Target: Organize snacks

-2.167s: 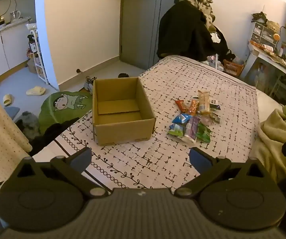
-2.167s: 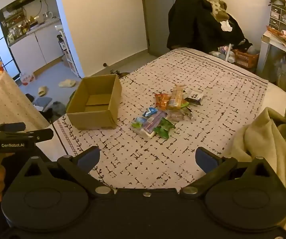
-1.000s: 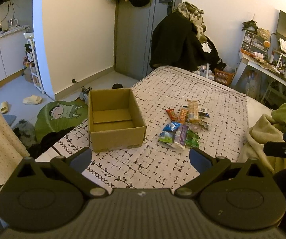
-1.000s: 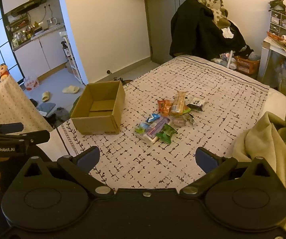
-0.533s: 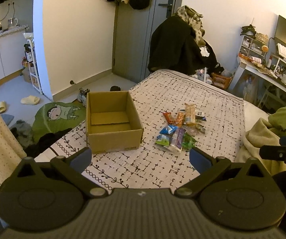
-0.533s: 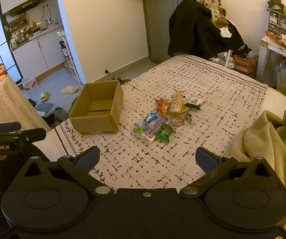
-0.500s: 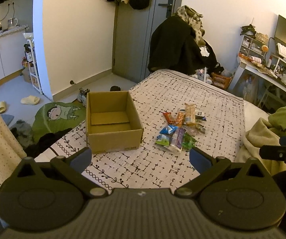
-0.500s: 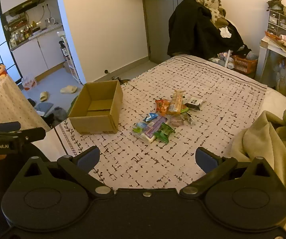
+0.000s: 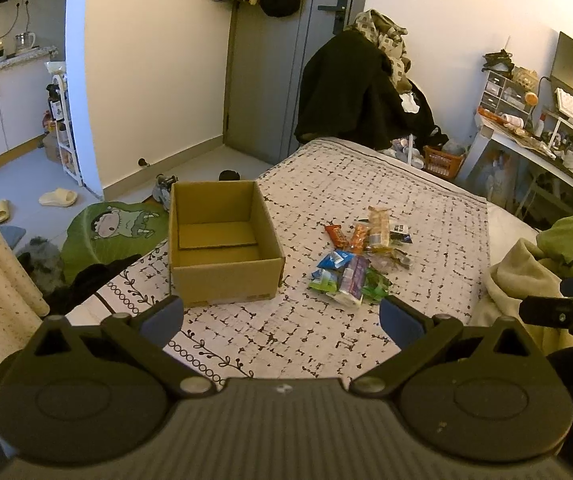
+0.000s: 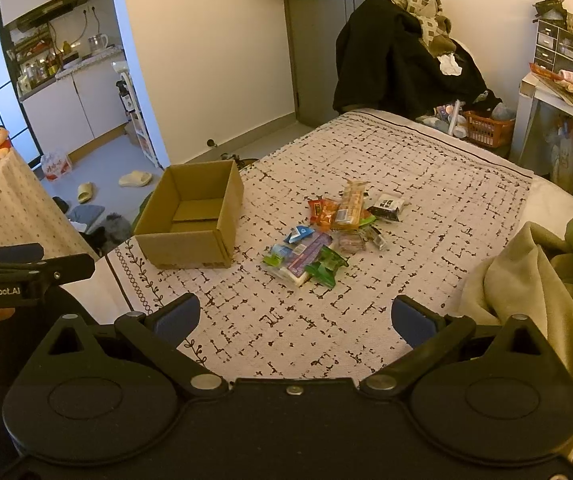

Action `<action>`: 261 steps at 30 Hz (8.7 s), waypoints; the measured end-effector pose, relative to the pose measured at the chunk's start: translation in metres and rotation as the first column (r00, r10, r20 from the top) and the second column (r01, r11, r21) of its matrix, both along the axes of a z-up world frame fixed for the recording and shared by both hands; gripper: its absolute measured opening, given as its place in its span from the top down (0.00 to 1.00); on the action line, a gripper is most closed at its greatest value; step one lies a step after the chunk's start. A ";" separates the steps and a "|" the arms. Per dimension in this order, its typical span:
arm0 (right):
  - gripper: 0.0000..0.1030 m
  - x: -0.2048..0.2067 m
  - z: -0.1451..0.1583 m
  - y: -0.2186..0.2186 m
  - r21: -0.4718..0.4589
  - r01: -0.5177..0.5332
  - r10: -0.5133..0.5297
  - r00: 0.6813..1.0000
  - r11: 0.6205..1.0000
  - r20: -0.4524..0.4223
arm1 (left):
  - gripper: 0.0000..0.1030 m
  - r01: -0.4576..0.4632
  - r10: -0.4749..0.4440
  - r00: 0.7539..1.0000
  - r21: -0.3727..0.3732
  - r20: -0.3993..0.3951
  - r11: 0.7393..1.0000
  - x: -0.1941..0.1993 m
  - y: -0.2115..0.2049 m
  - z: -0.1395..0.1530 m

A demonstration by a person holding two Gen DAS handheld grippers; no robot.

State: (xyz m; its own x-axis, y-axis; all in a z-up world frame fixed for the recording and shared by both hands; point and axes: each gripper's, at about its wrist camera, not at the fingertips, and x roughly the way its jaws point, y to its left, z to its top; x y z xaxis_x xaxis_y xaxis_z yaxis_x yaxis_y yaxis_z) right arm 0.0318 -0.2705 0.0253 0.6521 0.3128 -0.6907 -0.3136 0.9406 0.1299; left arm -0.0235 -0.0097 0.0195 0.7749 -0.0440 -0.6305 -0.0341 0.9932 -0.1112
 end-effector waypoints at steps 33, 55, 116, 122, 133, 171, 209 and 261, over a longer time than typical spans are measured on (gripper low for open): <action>0.00 0.099 -0.011 -0.004 0.178 0.259 -0.237 0.962 0.949 -0.133 | 0.01 -0.042 0.038 0.999 -0.108 -0.038 0.993 0.075 -0.003 -0.019; 0.01 0.160 -0.058 0.012 0.128 0.328 -0.309 0.939 0.936 -0.150 | 0.07 -0.088 0.063 0.990 -0.203 -0.127 0.975 0.142 -0.010 -0.064; 0.74 0.255 -0.207 0.033 -0.013 0.262 -0.227 0.811 0.965 -0.540 | 0.72 -0.232 0.210 0.963 -0.123 -0.169 0.965 0.234 -0.070 -0.219; 0.75 0.243 -0.184 0.030 0.040 0.291 -0.227 0.819 0.956 -0.528 | 0.73 -0.221 0.197 0.968 -0.160 -0.153 0.962 0.217 -0.070 -0.202; 0.75 0.212 -0.120 0.041 0.139 0.252 -0.186 0.910 0.958 -0.371 | 0.73 -0.222 0.223 0.975 -0.148 -0.013 0.964 0.176 -0.063 -0.145; 0.75 0.199 -0.042 0.156 0.203 -0.037 0.054 0.995 0.978 -0.079 | 0.72 -0.264 0.278 0.956 -0.146 0.089 0.954 0.167 0.068 -0.082; 0.26 0.225 -0.050 0.178 0.158 -0.040 0.067 0.983 0.987 -0.172 | 0.37 -0.379 0.391 0.921 -0.246 -0.004 0.892 0.179 0.138 -0.112; 0.00 0.199 -0.056 -0.013 0.160 0.227 -0.192 0.959 0.961 -0.208 | 0.00 -0.144 0.149 0.989 -0.179 0.011 0.973 0.185 0.010 -0.043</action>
